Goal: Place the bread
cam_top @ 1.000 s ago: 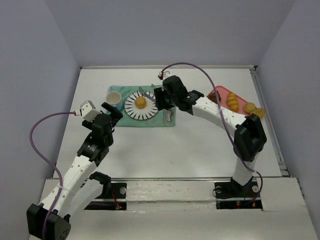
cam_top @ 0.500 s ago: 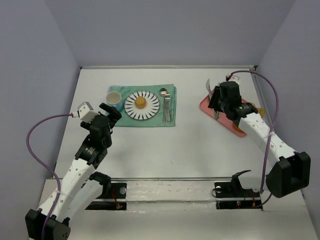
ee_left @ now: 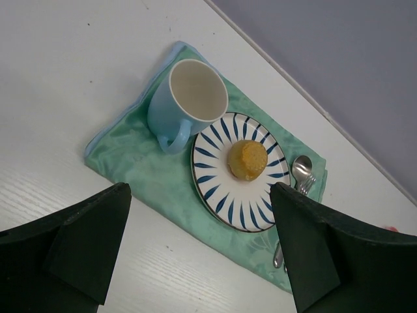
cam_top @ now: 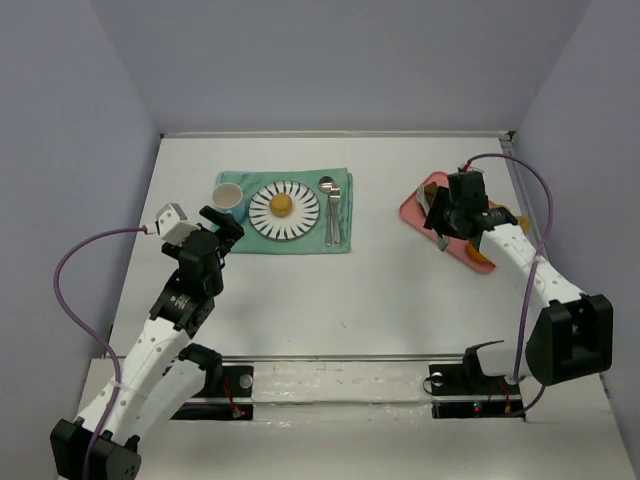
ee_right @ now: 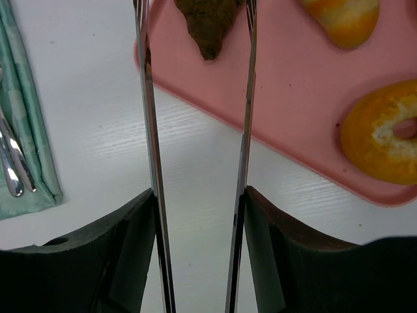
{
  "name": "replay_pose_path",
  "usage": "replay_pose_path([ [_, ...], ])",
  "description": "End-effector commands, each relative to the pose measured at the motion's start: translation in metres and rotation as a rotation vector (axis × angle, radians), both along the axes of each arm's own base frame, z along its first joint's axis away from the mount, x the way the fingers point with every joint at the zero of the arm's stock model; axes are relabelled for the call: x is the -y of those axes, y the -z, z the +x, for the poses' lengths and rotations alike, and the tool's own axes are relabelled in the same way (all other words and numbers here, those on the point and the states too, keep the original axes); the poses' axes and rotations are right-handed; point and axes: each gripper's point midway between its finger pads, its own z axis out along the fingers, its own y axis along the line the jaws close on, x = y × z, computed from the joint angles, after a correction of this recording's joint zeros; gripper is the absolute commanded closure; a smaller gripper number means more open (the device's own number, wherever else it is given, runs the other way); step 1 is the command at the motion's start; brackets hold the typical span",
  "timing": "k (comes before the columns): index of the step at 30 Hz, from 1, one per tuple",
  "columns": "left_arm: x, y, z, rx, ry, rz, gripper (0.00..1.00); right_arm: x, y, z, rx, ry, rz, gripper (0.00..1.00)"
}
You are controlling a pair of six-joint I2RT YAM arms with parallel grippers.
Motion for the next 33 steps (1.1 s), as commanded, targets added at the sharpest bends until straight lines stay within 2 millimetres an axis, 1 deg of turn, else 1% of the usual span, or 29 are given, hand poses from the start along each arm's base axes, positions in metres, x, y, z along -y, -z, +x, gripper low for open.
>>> replay_pose_path([
  [1,-0.003,-0.008,0.003,0.034,-0.010,0.006,0.01,0.001,0.008,0.013,-0.024,-0.020,0.008,0.40],
  [3,-0.003,-0.007,0.003,0.033,-0.015,0.005,0.01,0.002,0.012,0.016,-0.037,-0.016,0.003,0.38],
  [4,-0.004,-0.007,0.002,0.034,-0.018,0.003,0.01,0.002,0.018,0.017,-0.055,-0.013,-0.004,0.38],
  [5,-0.004,-0.007,0.003,0.035,-0.018,0.002,0.01,0.002,0.016,0.018,-0.051,-0.016,-0.002,0.38],
  [7,-0.003,-0.007,0.003,0.032,-0.016,0.004,0.01,0.000,0.023,0.020,-0.068,-0.018,-0.001,0.39],
  [8,-0.004,-0.007,0.003,0.030,-0.015,0.008,0.01,0.004,0.026,0.023,-0.073,-0.006,-0.003,0.39],
  [11,-0.004,-0.006,0.003,0.029,-0.017,0.006,0.01,0.004,0.030,0.028,-0.069,-0.007,-0.009,0.41],
  [14,-0.003,-0.005,0.004,0.024,-0.014,0.008,0.01,0.003,0.027,0.037,-0.033,-0.001,-0.001,0.47],
  [15,-0.003,-0.006,0.004,0.025,-0.014,0.008,0.01,0.003,0.026,0.038,-0.027,0.002,-0.003,0.54],
  [17,-0.003,-0.006,0.004,0.025,-0.014,0.009,0.01,0.009,0.025,0.039,-0.016,0.026,-0.026,0.62],
  [18,-0.003,-0.007,0.004,0.028,-0.014,0.008,0.01,0.011,0.023,0.041,-0.010,0.036,-0.033,0.69],
  [19,-0.003,-0.006,0.004,0.027,-0.014,0.008,0.01,0.012,0.021,0.040,-0.004,0.042,-0.036,0.71],
  [22,-0.004,-0.007,0.003,0.031,-0.015,0.007,0.01,0.015,0.008,0.037,0.031,0.060,-0.029,0.77],
  [23,-0.004,-0.007,0.003,0.032,-0.013,0.008,0.01,0.018,0.005,0.034,0.037,0.086,-0.031,0.79],
  [26,-0.003,-0.006,0.003,0.030,-0.013,0.010,0.01,0.020,-0.013,0.030,0.081,0.090,-0.028,0.82],
  [27,-0.003,-0.006,0.003,0.028,-0.012,0.010,0.01,0.020,-0.026,0.028,0.115,0.080,-0.023,0.84],
  [29,-0.003,-0.006,0.004,0.026,-0.010,0.011,0.01,0.017,-0.039,0.024,0.149,0.052,-0.014,0.85],
  [30,-0.003,-0.006,0.004,0.025,-0.010,0.012,0.01,0.016,-0.053,0.021,0.184,0.037,-0.003,0.85],
  [32,-0.002,-0.005,0.004,0.022,-0.006,0.014,0.01,0.015,-0.068,0.019,0.219,0.019,-0.002,0.85],
  [33,0.000,-0.010,0.007,0.043,-0.002,0.005,0.01,0.015,-0.077,0.017,0.242,0.016,-0.003,0.86],
])
